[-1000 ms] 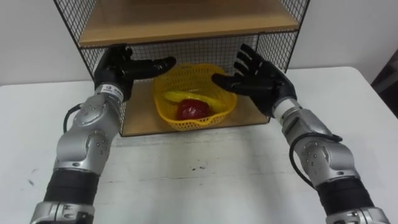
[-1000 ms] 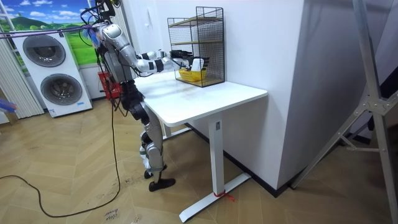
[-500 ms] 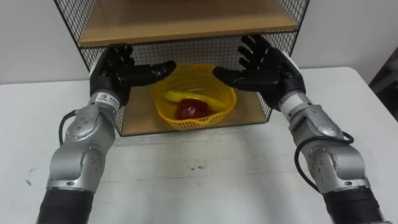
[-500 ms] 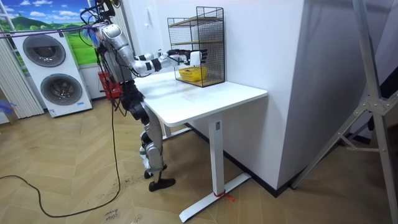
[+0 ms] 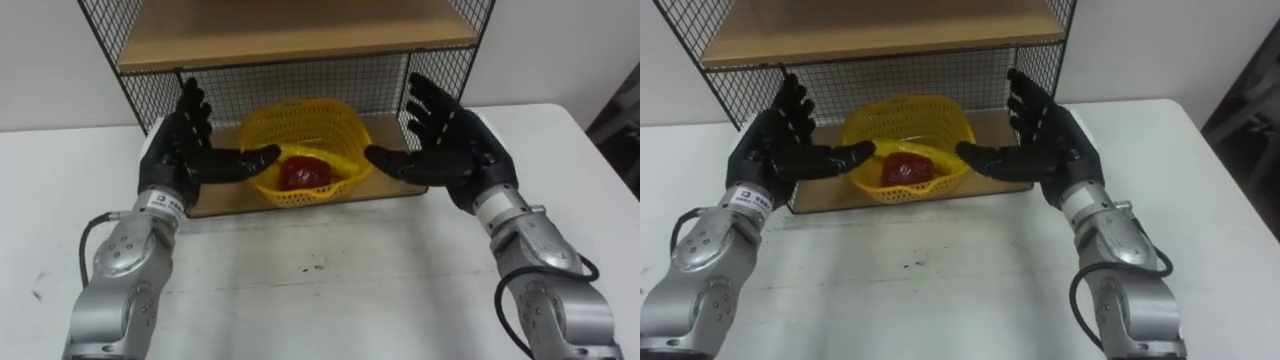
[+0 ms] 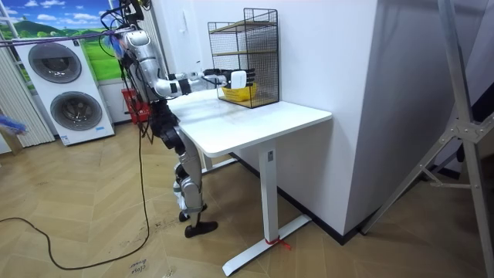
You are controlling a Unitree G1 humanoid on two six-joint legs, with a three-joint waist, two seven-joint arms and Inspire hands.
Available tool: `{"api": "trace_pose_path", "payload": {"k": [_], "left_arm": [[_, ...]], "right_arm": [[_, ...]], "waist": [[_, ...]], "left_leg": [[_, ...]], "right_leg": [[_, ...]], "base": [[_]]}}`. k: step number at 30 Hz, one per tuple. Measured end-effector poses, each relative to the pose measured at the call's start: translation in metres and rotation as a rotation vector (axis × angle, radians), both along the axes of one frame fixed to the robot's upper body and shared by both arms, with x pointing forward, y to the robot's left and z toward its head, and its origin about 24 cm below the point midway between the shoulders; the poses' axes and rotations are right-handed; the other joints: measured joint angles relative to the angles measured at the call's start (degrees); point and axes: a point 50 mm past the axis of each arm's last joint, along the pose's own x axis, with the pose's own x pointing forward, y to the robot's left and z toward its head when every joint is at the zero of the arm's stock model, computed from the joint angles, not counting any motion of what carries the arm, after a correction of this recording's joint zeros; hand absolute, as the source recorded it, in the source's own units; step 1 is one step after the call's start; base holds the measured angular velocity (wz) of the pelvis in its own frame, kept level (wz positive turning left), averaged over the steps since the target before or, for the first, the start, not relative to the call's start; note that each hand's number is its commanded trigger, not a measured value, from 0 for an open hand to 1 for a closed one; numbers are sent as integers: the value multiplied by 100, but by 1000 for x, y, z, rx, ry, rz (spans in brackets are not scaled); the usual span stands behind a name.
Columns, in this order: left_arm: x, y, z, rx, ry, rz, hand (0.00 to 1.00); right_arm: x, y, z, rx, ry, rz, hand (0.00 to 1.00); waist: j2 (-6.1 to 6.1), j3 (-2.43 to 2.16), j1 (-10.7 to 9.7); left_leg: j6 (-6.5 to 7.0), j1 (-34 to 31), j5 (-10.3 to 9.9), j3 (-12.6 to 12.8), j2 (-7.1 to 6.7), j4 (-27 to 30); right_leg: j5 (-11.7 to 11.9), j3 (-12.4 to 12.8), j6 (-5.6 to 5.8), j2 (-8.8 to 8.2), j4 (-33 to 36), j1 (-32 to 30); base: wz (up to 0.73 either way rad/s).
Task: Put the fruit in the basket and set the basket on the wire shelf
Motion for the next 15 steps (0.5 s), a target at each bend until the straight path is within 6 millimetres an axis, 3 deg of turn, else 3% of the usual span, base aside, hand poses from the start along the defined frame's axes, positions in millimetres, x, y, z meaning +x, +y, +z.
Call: {"api": "trace_pose_path", "payload": {"k": [6,8,10,15], "left_arm": [[-6,2,3,2,-18,-18,0],[-13,4,11,2,-66,-29,0],[-19,4,15,11,-90,-42,0],[-36,8,5,20,-58,-81,0]], "right_arm": [[-9,-2,-1,-3,-4,6,0],[-11,-7,1,-2,-19,5,0],[-14,-10,3,-30,-28,-2,0],[-31,-18,-2,-40,-11,-2,0]], "waist": [[3,-5,1],[14,-54,-5],[14,-54,-12],[37,-78,8]], "left_leg": [[-1,-33,-2,9,4,-3],[9,-111,4,7,3,2],[24,-120,14,8,3,0],[0,-99,-4,2,7,11]], "right_leg": [[4,11,-3,5,-3,-36],[9,15,-3,5,1,-95],[8,11,-3,5,3,-104],[-1,-12,-3,1,4,-88]], "base": [[0],[0],[0],[1]]}}
